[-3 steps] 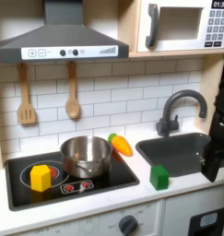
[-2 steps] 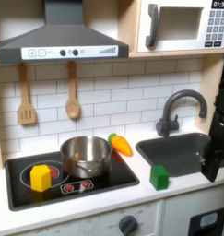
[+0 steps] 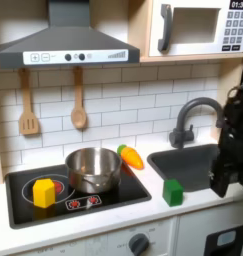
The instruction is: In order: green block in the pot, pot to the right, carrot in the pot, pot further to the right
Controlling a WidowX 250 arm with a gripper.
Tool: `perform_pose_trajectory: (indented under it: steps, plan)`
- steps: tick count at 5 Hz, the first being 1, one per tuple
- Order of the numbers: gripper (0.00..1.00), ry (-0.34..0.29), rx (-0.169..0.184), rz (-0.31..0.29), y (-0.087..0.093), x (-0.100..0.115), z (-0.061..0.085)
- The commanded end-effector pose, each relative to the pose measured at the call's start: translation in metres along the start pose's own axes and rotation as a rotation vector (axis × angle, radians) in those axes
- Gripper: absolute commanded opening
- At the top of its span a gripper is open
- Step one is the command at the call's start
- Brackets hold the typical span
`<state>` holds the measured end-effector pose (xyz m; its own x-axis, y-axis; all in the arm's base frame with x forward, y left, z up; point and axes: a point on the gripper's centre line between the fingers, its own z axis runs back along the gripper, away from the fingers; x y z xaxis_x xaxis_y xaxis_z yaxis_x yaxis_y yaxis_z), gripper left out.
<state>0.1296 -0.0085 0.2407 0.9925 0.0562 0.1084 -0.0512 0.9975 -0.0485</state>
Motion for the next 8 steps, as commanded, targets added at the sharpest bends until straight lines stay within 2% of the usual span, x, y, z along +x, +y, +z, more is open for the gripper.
perform_pose_trajectory:
  steps: [1,2,3,4,5,6,7,8]
  plan:
    - [1.0,-0.02,-0.008,-0.033,0.005,0.035,-0.003]
    - [1.0,-0.023,-0.012,-0.081,0.004,0.056,-0.011]
    - [1.0,-0.034,0.0,-0.106,0.001,0.071,-0.017]
    - [1.0,-0.049,0.002,-0.057,0.004,0.092,-0.025]
    - [1.0,-0.029,-0.007,-0.059,0.005,0.104,-0.034]
    - [1.0,-0.008,0.003,-0.066,0.005,0.118,-0.047]
    - [1.0,0.039,-0.02,-0.089,0.005,0.126,-0.067]
    - [1.0,0.084,-0.018,-0.111,0.003,0.128,-0.085]
